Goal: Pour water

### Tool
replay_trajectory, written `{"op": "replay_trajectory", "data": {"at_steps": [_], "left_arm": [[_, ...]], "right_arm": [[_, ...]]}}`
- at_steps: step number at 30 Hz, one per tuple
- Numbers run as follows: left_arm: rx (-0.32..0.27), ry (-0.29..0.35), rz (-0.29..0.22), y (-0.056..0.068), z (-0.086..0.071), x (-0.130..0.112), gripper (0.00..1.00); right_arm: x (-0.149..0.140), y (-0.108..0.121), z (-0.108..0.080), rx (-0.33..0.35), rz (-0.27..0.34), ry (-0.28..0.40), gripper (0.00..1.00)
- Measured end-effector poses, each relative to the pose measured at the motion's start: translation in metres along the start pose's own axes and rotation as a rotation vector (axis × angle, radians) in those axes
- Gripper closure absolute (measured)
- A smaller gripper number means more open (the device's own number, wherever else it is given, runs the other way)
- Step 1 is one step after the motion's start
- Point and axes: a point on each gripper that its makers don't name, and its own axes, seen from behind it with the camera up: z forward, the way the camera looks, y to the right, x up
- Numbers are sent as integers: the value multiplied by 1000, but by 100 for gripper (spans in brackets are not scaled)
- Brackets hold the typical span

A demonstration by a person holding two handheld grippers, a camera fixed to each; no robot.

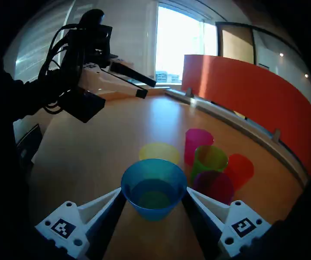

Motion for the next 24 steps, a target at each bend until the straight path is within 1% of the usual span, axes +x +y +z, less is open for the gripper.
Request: {"op": "replay_trajectory", "data": {"at_steps": [12, 24], "left_arm": [[-32, -22, 1, 6, 12, -5, 15], [-37, -23, 0, 7, 19, -6, 15]], "right_arm": [[22, -2, -10, -11, -24, 98, 11], [48, -3, -17, -21, -10, 212, 12]]}}
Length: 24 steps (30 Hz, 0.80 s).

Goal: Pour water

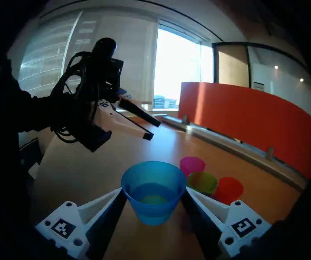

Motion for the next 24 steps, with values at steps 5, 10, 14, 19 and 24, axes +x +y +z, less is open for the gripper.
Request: {"op": "replay_trajectory", "data": {"at_steps": [5, 10, 14, 19, 24], "left_arm": [[1, -1, 2, 0, 0, 0, 15], [2, 3, 0, -1, 0, 2, 15], [3, 6, 2, -1, 0, 3, 15], [0, 8, -1, 0, 1, 3, 15], [-8, 5, 0, 2, 2, 1, 15]], "right_arm": [[9, -2, -1, 6, 9, 44, 12], [19, -4, -2, 14, 8, 85, 12], [29, -4, -2, 17, 4, 115, 12], [37, -4, -4, 23, 12, 145, 12], [39, -10, -5, 42, 21, 146, 11]]}}
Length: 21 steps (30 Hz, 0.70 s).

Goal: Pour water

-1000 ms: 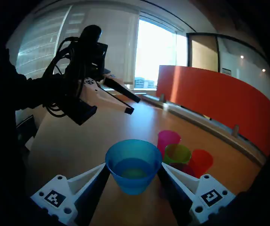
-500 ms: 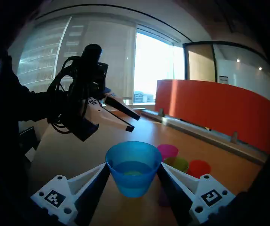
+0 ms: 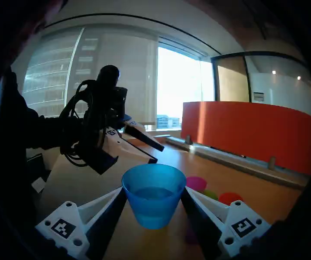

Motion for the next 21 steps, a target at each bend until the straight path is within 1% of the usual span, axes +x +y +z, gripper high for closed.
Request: {"op": "replay_trajectory", "data": {"at_steps": [6, 12, 15, 21], "left_arm": [[-6, -6, 1, -1, 2, -2, 15], [-18, -13, -2, 1, 6, -3, 15], [-27, -18, -6, 3, 9, -4, 15], [-59, -33, -7, 11, 17, -6, 15]], "right_arm": [[6, -4, 1, 5, -26, 5, 12], [16, -5, -1, 7, -20, 17, 12], [20, -3, -3, 2, -17, 17, 11], [23, 3, -9, -12, -10, 10, 12]]}}
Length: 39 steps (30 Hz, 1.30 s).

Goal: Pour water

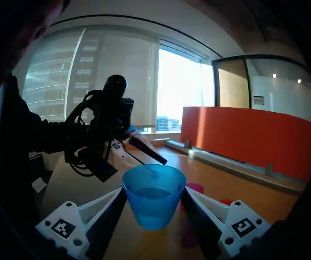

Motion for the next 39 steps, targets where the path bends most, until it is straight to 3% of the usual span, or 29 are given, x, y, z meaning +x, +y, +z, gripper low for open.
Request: {"op": "replay_trajectory", "data": {"at_steps": [15, 39], "left_arm": [[-47, -40, 29, 14, 22, -3, 15], [-126, -148, 56, 25, 62, -16, 15]], "right_arm": [[17, 13, -18, -18, -13, -20, 12], [42, 28, -41, -47, -48, -36, 12]]}}
